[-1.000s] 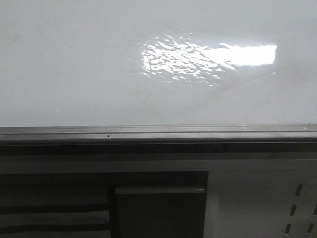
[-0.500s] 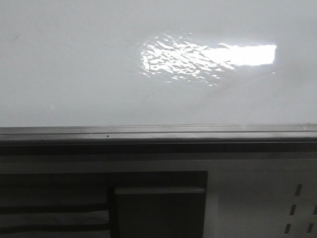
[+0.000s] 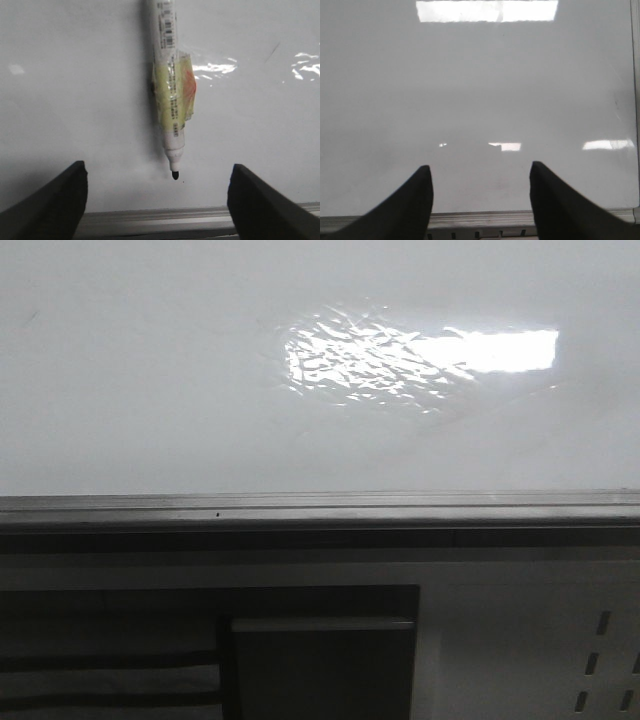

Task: Write number 4 on whiteboard

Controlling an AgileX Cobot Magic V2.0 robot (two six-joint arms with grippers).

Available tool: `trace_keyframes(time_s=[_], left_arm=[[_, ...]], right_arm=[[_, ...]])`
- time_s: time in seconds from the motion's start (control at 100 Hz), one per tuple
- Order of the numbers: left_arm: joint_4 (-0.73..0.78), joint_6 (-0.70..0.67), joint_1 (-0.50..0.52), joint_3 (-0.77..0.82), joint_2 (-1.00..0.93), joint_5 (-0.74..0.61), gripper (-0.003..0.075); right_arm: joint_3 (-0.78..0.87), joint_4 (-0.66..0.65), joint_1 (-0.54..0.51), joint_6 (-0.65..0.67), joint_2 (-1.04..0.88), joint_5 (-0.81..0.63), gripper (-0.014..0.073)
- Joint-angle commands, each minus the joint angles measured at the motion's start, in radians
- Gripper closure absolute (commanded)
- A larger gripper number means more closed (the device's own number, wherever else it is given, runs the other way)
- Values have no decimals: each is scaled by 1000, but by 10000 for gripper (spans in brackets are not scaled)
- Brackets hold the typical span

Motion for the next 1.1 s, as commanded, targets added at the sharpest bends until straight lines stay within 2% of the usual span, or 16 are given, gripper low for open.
trace_keyframes(time_s=[0.0,0.27,0.47,0.63,1.09], left_arm=[[-21,10,-22,-41,48,-102,188],[-19,10,-59,-48,163,-208,200],[-19,10,-59,-48,178,-269,369],[-19,10,-59,-48,178,-269,442],[-2,10,-96,-48,181,-291,447]], right_arm=[[-32,-15,-6,-6,22,-71,210],[-32,-15,-6,-6,22,-71,210],[-32,-15,-6,-6,24,-71,210],[-32,-15,-6,-6,26,-71,210],[-32,-16,-6,-6,26,-71,210]])
